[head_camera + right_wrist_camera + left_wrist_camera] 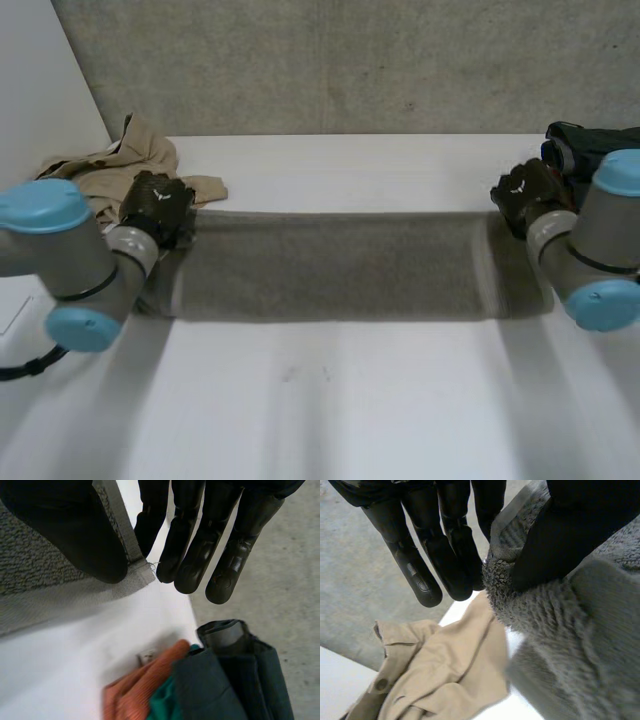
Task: Fold the laundry.
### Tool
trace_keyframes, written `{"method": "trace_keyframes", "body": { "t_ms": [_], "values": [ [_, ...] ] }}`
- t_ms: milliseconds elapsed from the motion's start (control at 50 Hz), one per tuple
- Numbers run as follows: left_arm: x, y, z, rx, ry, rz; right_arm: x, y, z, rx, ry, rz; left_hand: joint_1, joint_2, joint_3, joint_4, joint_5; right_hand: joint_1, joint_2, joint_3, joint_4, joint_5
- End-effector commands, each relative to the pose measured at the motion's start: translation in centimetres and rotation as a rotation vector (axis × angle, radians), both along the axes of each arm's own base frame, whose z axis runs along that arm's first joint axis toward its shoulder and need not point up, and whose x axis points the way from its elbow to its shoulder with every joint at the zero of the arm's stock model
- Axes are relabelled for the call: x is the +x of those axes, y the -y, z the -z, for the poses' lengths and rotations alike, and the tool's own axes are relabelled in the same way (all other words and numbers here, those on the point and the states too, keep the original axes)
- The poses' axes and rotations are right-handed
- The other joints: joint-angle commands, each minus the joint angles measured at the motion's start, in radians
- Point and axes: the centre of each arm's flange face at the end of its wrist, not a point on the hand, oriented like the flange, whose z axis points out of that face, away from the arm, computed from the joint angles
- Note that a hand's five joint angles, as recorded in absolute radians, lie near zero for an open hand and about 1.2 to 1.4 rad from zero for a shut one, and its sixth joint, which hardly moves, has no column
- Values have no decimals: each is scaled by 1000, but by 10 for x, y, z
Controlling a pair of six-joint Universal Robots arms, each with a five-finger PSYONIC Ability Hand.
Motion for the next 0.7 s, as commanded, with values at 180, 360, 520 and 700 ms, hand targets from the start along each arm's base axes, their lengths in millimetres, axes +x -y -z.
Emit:
{"method": "trace_keyframes", "body": {
  "t_ms": [180, 360, 520, 700],
  "values": [
    [-34, 33, 4, -144, -41, 16, 26, 50, 27, -155, 73, 15, -961, -1025, -1020, -1028, -984, -822, -1004, -1013, -1019, -1000],
    [-13, -13, -32, -122, -40, -36, 11, -2, -60, -100, 455, -4, -961, -1025, -1020, -1028, -984, -822, -1004, -1013, -1019, -1000],
    [-2, -65, -41, -66, -97, -17, -21, -47, -55, 146, 487, -18, -961, -1025, -1020, -1028, -984, -822, -1004, -1013, -1019, -1000],
    [7, -67, -32, -17, -142, -24, -39, -76, -24, 346, 467, 39, -961, -1025, -1020, -1028, -984, -759, -941, -950, -956, -937]
  ]
}}
